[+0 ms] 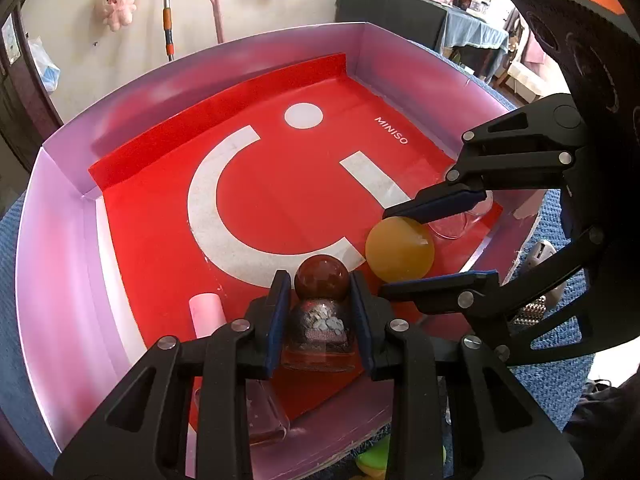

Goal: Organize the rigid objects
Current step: 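Carry the glitter jar and orange sponge into the tray and release both, then withdraw both tools from the tray toward the remaining objects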

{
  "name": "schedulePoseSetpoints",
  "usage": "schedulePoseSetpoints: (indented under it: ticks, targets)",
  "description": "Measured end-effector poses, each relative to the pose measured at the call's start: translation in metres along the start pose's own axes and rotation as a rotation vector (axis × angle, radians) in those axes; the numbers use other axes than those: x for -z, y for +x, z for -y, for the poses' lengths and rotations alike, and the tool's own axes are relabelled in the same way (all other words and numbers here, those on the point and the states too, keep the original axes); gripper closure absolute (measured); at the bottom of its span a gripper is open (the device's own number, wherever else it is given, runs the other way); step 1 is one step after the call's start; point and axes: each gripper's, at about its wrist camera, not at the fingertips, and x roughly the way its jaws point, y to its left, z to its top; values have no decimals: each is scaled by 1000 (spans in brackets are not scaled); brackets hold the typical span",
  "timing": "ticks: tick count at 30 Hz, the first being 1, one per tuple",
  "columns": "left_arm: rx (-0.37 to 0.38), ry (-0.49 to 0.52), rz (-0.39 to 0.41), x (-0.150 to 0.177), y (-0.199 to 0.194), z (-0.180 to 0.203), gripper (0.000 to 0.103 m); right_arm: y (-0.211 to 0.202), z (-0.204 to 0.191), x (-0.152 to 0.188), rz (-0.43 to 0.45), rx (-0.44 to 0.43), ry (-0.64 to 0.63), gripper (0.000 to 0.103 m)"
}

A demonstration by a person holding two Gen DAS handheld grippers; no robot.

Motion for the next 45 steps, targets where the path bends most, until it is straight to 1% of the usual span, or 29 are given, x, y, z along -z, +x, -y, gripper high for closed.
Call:
schedulePoseSetpoints:
  ticks: [8,18,20,21,22,23,29,31,34,36,37,39,40,41,42,43,45]
  targets:
    - [-14,7,13,2,-7,1,75,-7,0,5,-6,5,-6,63]
    - [-3,-24,17,3,-13,-2,75,-24,-1,13,-7,23,-8,63]
    - [-4,-28,27,4,-17,-3,74,-29,-2,15,-5,29,-8,61]
    - [-4,-32,34,4,-20,-3,74,-32,-2,16,-1,28,-6,57]
    - [-3,-34,40,4,-23,-4,74,-35,-2,17,5,27,-4,54]
    - [-4,-36,49,5,-27,-4,74,-39,-3,18,14,31,-3,53]
    - [1,-64,96,8,-48,-5,74,-61,-12,26,56,50,19,51]
    - [8,-74,117,11,-57,-5,74,-77,-26,29,82,63,24,48]
    - [13,-94,163,17,-74,-2,74,-97,-34,36,127,91,34,46]
    - [11,-100,206,22,-88,1,73,-99,-27,35,165,108,50,45]
    - [3,-101,228,25,-94,3,72,-101,-35,44,185,116,60,43]
    - [-11,-104,277,32,-108,9,50,-91,-39,23,229,137,80,39]
    - [-14,-110,306,36,-115,12,33,-98,-43,25,252,148,89,38]
    - [-15,-116,343,42,-123,15,32,-108,-47,31,281,160,100,36]
    - [-20,-116,381,48,-132,19,32,-109,-48,32,300,167,106,34]
    - [-26,-114,395,52,-139,22,32,-107,-52,31,323,177,114,32]
    - [-41,-122,427,61,-149,29,32,-118,-60,42,375,205,127,30]
